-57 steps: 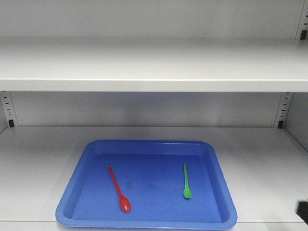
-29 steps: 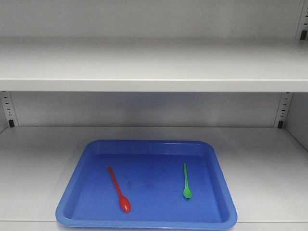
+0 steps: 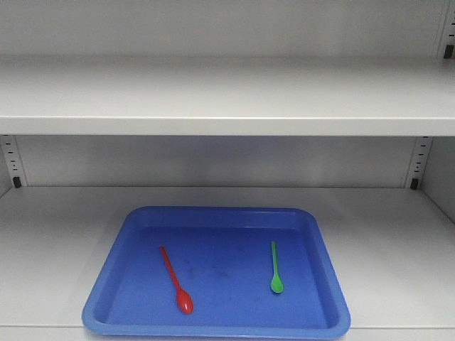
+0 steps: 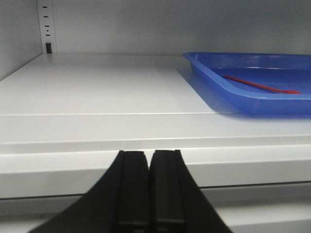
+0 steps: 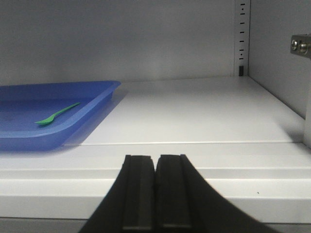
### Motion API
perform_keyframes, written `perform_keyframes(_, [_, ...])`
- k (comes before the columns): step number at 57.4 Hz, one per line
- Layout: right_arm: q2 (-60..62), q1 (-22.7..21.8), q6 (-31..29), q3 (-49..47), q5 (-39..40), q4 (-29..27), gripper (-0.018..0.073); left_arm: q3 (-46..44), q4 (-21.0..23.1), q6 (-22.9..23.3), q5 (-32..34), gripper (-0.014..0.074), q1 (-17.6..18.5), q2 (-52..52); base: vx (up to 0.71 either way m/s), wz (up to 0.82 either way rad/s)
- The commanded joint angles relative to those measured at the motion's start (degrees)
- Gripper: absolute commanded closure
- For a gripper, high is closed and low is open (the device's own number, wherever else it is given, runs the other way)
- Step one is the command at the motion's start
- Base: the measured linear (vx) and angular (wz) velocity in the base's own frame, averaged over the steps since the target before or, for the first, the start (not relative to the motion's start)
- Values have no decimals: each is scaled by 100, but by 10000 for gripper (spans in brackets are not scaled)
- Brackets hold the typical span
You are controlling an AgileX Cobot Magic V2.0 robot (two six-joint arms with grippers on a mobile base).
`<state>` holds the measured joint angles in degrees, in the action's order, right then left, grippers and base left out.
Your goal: Sort red and green spoons into left cabinet
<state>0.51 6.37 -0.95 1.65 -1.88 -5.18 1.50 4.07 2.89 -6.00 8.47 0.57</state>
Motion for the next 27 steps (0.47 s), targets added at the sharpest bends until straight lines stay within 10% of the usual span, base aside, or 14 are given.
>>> perform_keyframes(1, [79, -24, 19, 51, 419, 65, 562, 102, 21, 30, 478, 597, -3, 53, 0, 0])
perform_keyframes(27, [79, -24, 19, 51, 419, 65, 562, 102, 21, 30, 478, 597, -3, 53, 0, 0])
